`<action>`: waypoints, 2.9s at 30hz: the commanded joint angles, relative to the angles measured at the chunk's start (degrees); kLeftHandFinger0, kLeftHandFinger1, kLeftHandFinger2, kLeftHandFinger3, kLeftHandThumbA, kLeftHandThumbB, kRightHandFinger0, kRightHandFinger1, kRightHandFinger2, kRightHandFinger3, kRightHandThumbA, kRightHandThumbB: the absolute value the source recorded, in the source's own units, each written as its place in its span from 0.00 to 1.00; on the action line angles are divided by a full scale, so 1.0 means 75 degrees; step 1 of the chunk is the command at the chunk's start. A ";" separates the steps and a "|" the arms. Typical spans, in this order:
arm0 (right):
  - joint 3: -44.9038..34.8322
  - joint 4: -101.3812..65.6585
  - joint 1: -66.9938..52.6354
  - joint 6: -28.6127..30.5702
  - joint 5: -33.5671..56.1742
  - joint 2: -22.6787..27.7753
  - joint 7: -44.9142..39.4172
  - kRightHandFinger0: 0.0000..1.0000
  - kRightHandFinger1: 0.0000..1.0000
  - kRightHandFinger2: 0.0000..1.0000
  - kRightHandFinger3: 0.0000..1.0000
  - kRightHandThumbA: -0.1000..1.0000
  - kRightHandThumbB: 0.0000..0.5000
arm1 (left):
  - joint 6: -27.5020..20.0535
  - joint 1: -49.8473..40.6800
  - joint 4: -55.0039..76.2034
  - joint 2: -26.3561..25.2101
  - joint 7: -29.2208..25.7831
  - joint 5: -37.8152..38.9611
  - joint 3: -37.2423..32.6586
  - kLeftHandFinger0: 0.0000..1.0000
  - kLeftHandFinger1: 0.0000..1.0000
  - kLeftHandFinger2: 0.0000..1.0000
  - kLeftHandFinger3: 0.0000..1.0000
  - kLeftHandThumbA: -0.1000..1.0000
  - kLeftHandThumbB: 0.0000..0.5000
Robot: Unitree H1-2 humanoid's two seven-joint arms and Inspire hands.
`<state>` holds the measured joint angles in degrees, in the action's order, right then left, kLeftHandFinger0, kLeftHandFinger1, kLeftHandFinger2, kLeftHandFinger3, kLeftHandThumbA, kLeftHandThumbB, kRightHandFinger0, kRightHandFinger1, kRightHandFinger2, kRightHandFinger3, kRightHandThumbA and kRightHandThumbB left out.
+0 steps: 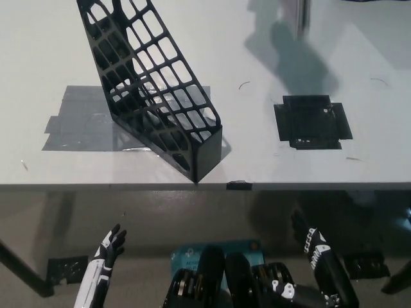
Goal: A person hands a notebook to the robot and the robot grabs it with its right hand and places it in the magazine stand kept in the centre of the desk infront of it.
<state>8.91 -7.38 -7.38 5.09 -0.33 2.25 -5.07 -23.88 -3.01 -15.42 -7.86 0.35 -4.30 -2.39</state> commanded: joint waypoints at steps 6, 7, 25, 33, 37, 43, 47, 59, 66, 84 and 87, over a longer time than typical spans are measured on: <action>-0.0451 -0.1108 -0.0106 0.1024 0.0278 -0.0377 0.0312 1.00 1.00 1.00 1.00 1.00 0.42 | -0.0407 0.0029 0.0154 -0.0196 -0.0341 -0.0145 -0.0182 1.00 1.00 1.00 1.00 1.00 1.00; -0.0519 -0.1339 -0.0090 0.1003 0.0221 -0.0330 0.0315 1.00 1.00 1.00 1.00 1.00 0.42 | -0.0407 0.0036 0.0150 -0.0196 -0.0338 -0.0126 -0.0193 1.00 1.00 1.00 1.00 1.00 1.00; -0.1684 -0.1989 0.2381 0.0122 -0.0479 -0.0341 0.0990 1.00 1.00 1.00 1.00 1.00 0.56 | -0.0407 0.0124 0.0174 -0.0254 -0.0344 -0.0030 -0.0260 1.00 1.00 1.00 1.00 1.00 1.00; -0.1548 -0.1275 0.3324 -0.0194 -0.1073 -0.0340 0.1089 1.00 1.00 1.00 1.00 1.00 0.67 | -0.0407 0.0193 0.0172 -0.0277 -0.0351 -0.0043 -0.0287 1.00 1.00 1.00 1.00 1.00 1.00; -0.1326 -0.0883 0.3679 -0.0381 -0.1475 -0.0364 0.1106 1.00 1.00 1.00 1.00 1.00 0.68 | -0.0407 0.0150 0.0173 -0.0262 -0.0391 -0.0073 -0.0301 1.00 1.00 1.00 1.00 1.00 1.00; -0.1231 -0.0042 0.4573 -0.0341 -0.1509 -0.0332 0.1158 1.00 1.00 1.00 1.00 1.00 0.66 | -0.0407 0.0245 0.0135 -0.0293 -0.0300 -0.0007 -0.0279 1.00 1.00 1.00 1.00 1.00 1.00; -0.1186 0.0348 0.4916 -0.0369 -0.1624 -0.0269 0.1149 1.00 1.00 1.00 1.00 1.00 0.64 | -0.0407 0.0121 0.0191 -0.0292 -0.0332 -0.0033 -0.0288 1.00 1.00 1.00 1.00 1.00 1.00; -0.1314 0.1750 0.6146 -0.0159 -0.1540 0.0132 0.1213 1.00 1.00 1.00 1.00 1.00 0.54 | -0.0407 0.0104 0.0271 -0.0341 -0.0372 -0.0057 -0.0288 1.00 1.00 1.00 1.00 1.00 1.00; -0.1466 0.2321 0.6480 -0.0066 -0.1235 0.0119 0.1290 1.00 1.00 1.00 1.00 1.00 0.55 | -0.0407 0.0156 0.0259 -0.0350 -0.0337 -0.0008 -0.0263 1.00 1.00 1.00 1.00 1.00 1.00; -0.0572 0.3035 0.6790 -0.2451 -0.1347 0.0591 -0.0368 0.00 0.00 0.00 0.00 1.00 0.14 | -0.0407 0.0272 0.0314 -0.0364 -0.0380 -0.0069 -0.0253 1.00 1.00 1.00 1.00 1.00 1.00; -0.0495 0.2730 0.6689 -0.2481 -0.1022 0.0601 -0.0552 0.00 0.10 0.24 0.13 1.00 0.14 | -0.0407 0.0283 0.0318 -0.0363 -0.0334 -0.0025 -0.0219 1.00 1.00 1.00 1.00 1.00 1.00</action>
<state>2.46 16.61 38.75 -5.96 -11.24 5.73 -0.38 -24.81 -1.80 -14.70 -9.67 -1.17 -4.99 -4.50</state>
